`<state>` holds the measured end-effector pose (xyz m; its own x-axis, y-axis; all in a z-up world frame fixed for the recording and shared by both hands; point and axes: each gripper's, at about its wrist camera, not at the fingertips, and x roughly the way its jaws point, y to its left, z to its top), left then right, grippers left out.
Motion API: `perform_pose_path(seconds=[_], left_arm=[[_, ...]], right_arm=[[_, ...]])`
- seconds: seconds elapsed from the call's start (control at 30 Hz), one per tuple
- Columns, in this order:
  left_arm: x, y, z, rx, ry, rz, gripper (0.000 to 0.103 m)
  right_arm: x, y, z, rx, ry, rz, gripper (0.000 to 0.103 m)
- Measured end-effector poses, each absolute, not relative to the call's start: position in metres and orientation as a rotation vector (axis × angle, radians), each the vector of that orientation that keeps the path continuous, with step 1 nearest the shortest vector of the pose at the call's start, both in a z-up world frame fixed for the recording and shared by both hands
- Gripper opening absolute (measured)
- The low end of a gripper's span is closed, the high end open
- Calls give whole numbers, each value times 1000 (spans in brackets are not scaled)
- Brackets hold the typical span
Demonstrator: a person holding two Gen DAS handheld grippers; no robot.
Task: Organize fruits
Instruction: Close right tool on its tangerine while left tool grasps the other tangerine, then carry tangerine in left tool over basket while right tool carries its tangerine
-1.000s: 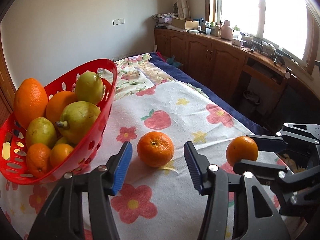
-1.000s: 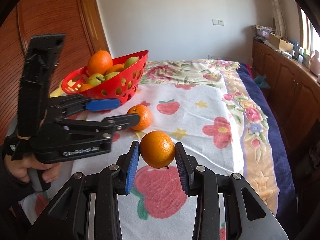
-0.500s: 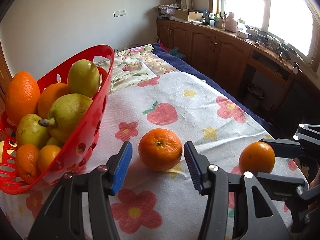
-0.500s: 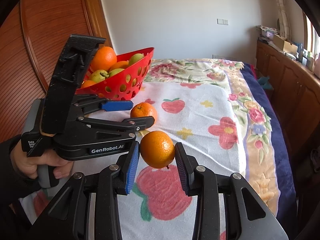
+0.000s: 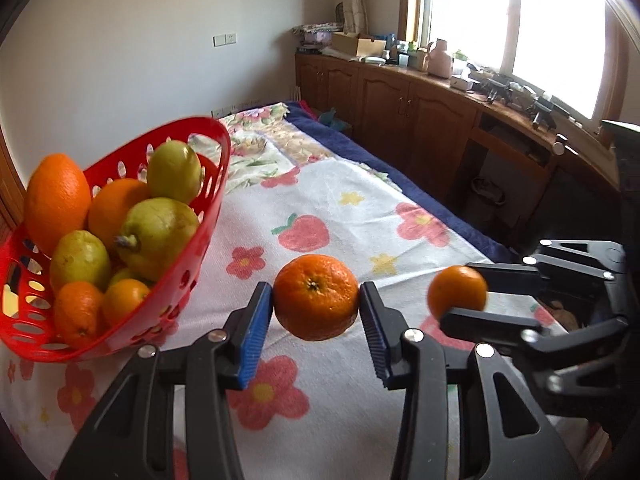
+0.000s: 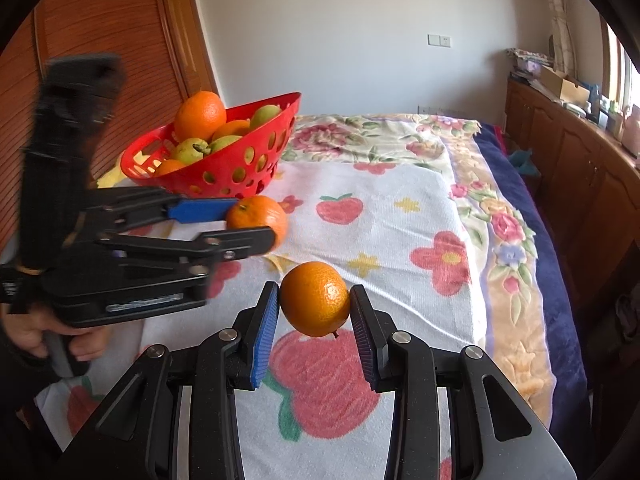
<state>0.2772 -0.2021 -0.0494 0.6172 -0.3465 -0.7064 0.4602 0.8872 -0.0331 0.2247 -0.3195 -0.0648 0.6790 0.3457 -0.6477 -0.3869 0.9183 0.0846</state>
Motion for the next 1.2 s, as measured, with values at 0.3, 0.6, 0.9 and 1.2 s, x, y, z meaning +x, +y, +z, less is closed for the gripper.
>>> perform_pose_path(seconds=[0.3, 0.6, 0.9, 1.2], left_arm=[[252, -174, -2, 111, 672, -477, 43], [241, -123, 36, 110, 583, -411, 43], [253, -79, 30, 95, 577, -336, 43], [275, -52, 7, 79, 606, -275, 43]], right_arm=[[224, -304, -46, -74, 678, 416, 36], [232, -275, -22, -97, 630, 446, 36], [250, -242, -9, -111, 607, 493, 36], [270, -206, -1, -151, 602, 529, 36]])
